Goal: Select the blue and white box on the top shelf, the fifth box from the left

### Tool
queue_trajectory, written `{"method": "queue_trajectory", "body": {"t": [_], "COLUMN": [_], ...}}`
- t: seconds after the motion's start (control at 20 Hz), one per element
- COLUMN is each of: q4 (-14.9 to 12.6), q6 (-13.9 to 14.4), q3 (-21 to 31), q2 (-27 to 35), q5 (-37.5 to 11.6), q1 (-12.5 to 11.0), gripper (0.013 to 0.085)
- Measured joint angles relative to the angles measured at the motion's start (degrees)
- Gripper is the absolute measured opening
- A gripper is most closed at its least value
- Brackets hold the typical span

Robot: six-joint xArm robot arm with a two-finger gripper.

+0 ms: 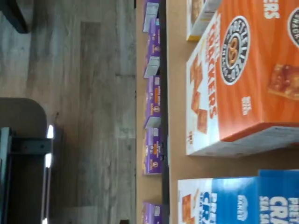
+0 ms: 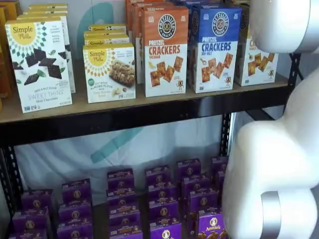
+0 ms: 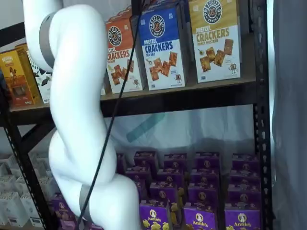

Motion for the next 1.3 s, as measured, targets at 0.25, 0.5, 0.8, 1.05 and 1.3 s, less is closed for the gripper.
{"method": "queue_trajectory", "body": {"t": [0.25,0.5,0.8,1.05,1.3], "q4": [0.3,0.33,-0.78,-0.64,-0.64], "q6": [-0.55,-1.16,-1.91,-2.15,-2.28], "q3": [1.56,2.11,1.77,0.97,0.42], "q2": [0.04,0.73,2.18,3.27,3.98], "q5": [-3.32,-5.79,-7.57,-7.88,-8.25], "q1": [-0.26,-0.54,-0.39,-0.64,-0.73], "gripper": [0.085,0.085,0.085,0.085,0.085]}}
